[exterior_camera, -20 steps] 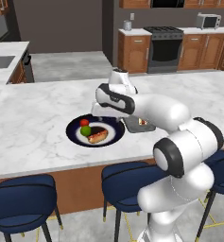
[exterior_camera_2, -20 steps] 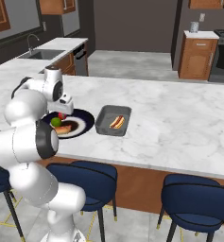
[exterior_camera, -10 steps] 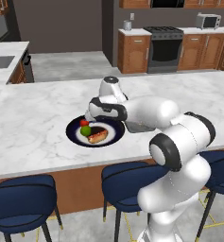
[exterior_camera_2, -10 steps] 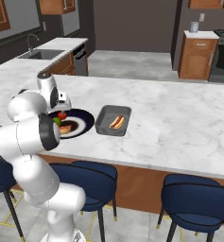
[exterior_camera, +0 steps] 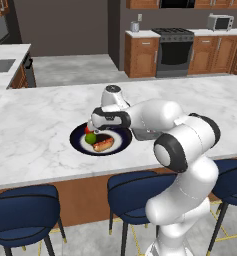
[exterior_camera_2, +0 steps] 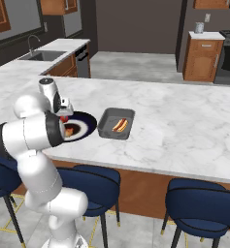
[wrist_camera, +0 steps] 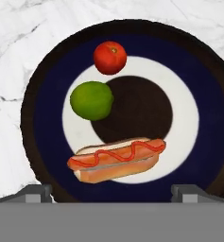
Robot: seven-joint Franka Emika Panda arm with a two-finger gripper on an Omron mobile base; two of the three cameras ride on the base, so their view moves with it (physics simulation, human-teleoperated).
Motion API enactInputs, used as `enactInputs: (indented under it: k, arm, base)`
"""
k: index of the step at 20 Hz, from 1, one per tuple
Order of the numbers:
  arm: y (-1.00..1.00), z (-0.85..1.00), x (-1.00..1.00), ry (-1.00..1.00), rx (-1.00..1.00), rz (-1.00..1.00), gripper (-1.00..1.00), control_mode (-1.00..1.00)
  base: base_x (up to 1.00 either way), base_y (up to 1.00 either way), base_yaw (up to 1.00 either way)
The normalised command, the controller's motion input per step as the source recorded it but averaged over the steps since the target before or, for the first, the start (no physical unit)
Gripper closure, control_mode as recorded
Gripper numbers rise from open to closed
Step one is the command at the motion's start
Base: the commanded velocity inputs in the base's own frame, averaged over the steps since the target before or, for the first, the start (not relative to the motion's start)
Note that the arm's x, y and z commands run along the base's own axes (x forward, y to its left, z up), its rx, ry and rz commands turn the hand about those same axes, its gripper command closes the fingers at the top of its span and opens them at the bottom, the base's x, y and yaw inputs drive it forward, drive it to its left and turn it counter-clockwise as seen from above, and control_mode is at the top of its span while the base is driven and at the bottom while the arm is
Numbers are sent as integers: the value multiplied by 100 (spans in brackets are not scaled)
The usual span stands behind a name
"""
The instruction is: Place one cooked food and one vegetable from the large plate to each tupperware container.
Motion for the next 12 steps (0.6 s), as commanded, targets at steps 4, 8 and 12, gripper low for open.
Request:
enactInputs:
  k: [4, 8, 12]
  arm:
    - [32, -12, 23, 5, -2, -8, -100, -100]
    - [20, -13, 22, 4, -4, -5, -100, -100]
    - [0, -17, 15, 2, 0, 0, -100, -100]
  base:
    - [0, 0, 0]
    - [0, 0, 0]
    - [0, 0, 0]
